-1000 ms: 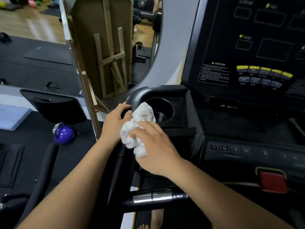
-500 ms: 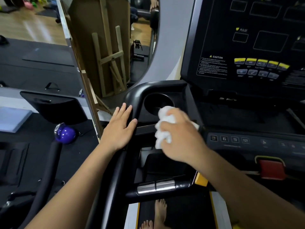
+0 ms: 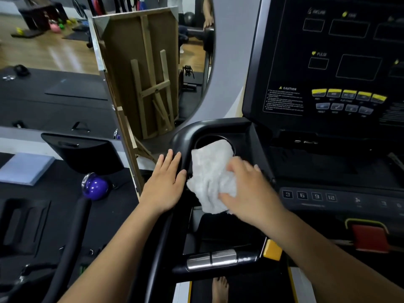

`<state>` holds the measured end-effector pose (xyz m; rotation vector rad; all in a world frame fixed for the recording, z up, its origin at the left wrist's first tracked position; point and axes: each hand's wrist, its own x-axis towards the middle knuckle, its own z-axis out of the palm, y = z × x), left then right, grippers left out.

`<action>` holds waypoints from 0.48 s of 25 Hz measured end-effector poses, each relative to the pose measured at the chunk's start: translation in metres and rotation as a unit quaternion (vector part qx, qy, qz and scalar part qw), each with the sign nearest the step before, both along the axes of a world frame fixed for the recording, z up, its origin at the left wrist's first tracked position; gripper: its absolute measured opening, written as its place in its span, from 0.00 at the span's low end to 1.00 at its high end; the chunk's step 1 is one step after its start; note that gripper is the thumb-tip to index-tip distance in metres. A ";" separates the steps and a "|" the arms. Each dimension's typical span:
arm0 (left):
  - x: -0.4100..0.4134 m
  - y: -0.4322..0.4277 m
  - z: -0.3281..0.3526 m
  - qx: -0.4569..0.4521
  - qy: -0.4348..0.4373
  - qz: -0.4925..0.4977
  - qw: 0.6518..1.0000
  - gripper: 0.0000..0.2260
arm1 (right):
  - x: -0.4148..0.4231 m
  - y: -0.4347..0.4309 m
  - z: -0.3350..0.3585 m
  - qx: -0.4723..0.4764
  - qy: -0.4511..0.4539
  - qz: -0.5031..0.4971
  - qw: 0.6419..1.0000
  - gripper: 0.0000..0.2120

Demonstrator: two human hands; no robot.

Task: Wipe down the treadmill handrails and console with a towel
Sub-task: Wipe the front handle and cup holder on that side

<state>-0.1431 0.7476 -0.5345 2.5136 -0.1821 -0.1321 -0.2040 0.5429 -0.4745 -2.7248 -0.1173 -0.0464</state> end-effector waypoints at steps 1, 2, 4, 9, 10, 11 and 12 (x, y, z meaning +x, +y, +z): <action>0.000 0.000 0.000 -0.003 0.002 0.001 1.000 0.25 | 0.002 0.014 -0.007 -0.032 0.012 0.043 0.998 0.24; 0.000 0.000 0.000 -0.008 0.004 0.003 1.000 0.24 | 0.006 0.027 -0.014 -0.069 0.009 0.081 0.994 0.29; -0.001 0.001 0.000 -0.019 0.000 0.003 1.000 0.24 | 0.016 0.045 -0.020 -0.127 -0.001 0.111 0.986 0.32; -0.001 0.002 0.001 -0.029 -0.009 0.000 1.000 0.24 | 0.025 -0.003 0.013 -0.187 -0.036 0.116 0.975 0.17; -0.001 0.001 0.001 -0.026 -0.009 0.002 1.000 0.24 | 0.024 -0.016 0.015 -0.174 -0.017 0.089 0.981 0.12; -0.001 0.000 0.000 -0.021 -0.009 0.007 1.000 0.24 | 0.024 -0.023 0.012 -0.151 -0.022 0.066 0.986 0.08; 0.001 -0.001 0.000 -0.017 -0.011 0.012 1.000 0.24 | 0.023 -0.022 0.010 -0.138 -0.040 0.053 0.988 0.08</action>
